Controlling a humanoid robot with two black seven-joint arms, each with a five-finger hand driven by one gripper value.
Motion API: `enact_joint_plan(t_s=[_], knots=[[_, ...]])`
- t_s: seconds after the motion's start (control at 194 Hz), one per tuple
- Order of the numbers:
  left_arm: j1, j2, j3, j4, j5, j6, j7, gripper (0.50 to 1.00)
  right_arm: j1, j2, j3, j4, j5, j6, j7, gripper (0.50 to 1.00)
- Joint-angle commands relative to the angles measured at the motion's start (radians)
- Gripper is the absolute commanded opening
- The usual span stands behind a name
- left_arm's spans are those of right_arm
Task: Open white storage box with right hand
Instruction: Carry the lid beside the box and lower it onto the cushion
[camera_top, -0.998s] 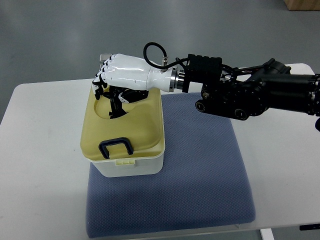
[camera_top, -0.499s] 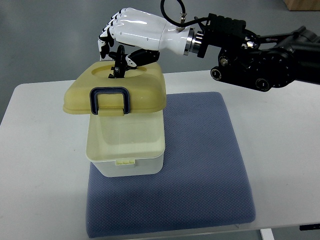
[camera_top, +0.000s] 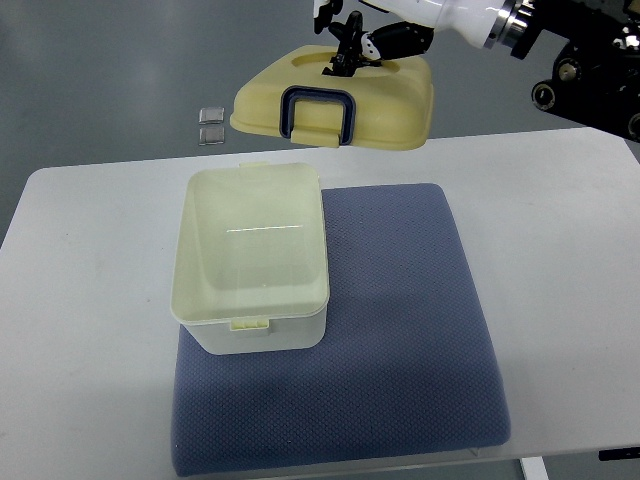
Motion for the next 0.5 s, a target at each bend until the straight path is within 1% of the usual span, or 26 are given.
enact_joint_plan(t_s=[0.0,0.149,0.267,0.494], knots=[[0.0,0.0,0.0,0.0,0.0,0.0,0.0,1.0,-0.045,-0.051,0.0,-0.004,-0.003,-0.001,0.0,0.5],[0.0,0.0,0.0,-0.001,0.0,0.0,0.0,1.0,-0.139,-0.108,0.0,-0.019,-0.014,-0.007,0.0,0.5],[0.0,0.0,0.001,0.0,0.0,0.0,0.0,1.0,-0.203,-0.111,-0.002,-0.056,-0.021,-0.019,0.0,0.5],[0.0,0.0,0.003,-0.001,0.0,0.0,0.0,1.0,-0.352,-0.076,0.001,-0.234,-0.021,-0.051,0.0,0.5]])
